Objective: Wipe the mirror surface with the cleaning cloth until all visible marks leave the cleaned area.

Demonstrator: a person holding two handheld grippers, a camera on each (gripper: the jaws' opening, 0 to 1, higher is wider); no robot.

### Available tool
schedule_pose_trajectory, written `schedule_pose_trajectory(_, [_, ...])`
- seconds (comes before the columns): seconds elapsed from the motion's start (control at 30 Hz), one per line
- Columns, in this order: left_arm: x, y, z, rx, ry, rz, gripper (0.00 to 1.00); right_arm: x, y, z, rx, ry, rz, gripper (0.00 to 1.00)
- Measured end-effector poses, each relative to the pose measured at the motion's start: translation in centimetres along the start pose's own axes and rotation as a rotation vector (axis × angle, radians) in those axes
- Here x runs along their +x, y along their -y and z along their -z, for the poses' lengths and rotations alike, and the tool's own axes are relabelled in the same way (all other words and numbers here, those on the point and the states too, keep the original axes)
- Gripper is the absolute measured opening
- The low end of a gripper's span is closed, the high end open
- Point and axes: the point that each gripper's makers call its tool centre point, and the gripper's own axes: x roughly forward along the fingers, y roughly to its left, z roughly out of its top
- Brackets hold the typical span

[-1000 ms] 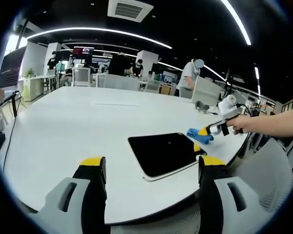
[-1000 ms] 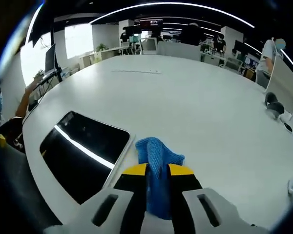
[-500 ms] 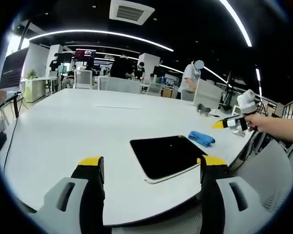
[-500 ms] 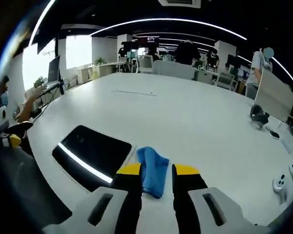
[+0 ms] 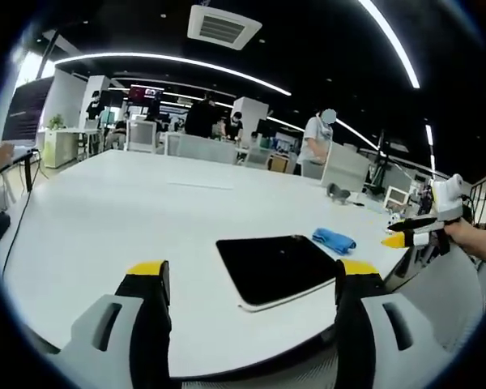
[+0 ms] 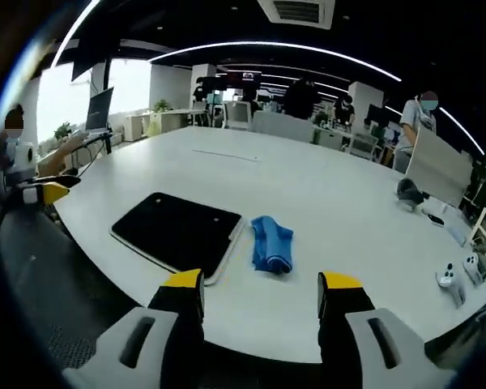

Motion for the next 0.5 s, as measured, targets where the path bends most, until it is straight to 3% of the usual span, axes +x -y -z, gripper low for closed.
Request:
schedule_pose_trajectory(0.13, [0.0, 0.3, 0.2, 0.005, -0.008, 0.019, 0.82, 0.4, 0.5, 0.1, 0.059, 0.013, -0.014, 0.67])
schedule_pose_trajectory(0.2, [0.0, 0.3, 0.2, 0.003, -0.007, 0.018, 0.82, 0.8, 0.2, 0.0, 0.040, 0.019, -0.021, 0.72])
schedule_pose_trajectory(0.33, [0.0, 0.2, 0.1, -0.006, -0.002, 0.008, 0.82, 0.6, 0.9, -0.2, 0.016, 0.042, -0.003, 0.73])
schedule_pose_trajectory(0.43, [-0.1, 0.0, 0.2, -0.009, -0.008, 0.002, 0.83, 1.0, 0.7, 0.1, 0.037, 0.028, -0.022, 0.78])
schedule_pose_trajectory(0.5, [0.0, 0.2, 0.2, -0.006, -0.009, 0.006, 0.83, 0.9, 0.6, 0.2, 0.020, 0.020, -0.027, 0.77])
